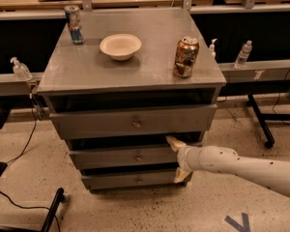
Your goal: Open middle drawer
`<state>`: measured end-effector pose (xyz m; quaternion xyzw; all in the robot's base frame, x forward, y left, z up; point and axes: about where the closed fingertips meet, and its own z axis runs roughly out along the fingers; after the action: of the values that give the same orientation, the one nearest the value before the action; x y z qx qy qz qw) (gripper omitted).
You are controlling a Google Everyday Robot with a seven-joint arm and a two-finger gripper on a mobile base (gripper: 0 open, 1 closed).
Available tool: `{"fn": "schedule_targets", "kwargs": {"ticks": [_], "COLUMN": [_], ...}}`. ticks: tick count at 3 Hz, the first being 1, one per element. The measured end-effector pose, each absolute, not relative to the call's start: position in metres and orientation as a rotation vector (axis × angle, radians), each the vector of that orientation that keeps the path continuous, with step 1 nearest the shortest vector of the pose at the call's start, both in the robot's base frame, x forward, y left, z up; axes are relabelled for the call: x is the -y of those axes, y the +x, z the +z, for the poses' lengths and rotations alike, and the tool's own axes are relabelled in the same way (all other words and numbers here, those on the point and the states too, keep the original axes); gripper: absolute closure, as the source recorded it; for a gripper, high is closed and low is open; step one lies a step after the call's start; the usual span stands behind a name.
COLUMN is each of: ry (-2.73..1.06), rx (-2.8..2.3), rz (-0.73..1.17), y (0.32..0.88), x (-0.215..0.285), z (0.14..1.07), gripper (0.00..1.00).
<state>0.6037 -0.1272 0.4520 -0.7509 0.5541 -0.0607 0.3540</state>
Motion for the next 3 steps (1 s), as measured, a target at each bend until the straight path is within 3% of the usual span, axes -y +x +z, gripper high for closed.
{"fn": "schedule_targets", "kwargs": {"ticks": [1, 3], "ry": [-1.974, -1.957], "rx": [-1.389, -1.412], "rz": [-0.260, -0.206], "y": [0.626, 0.655], "x": [0.142, 0.155], "z": [0.441, 0.416], "gripper": [0.00, 0.05]}}
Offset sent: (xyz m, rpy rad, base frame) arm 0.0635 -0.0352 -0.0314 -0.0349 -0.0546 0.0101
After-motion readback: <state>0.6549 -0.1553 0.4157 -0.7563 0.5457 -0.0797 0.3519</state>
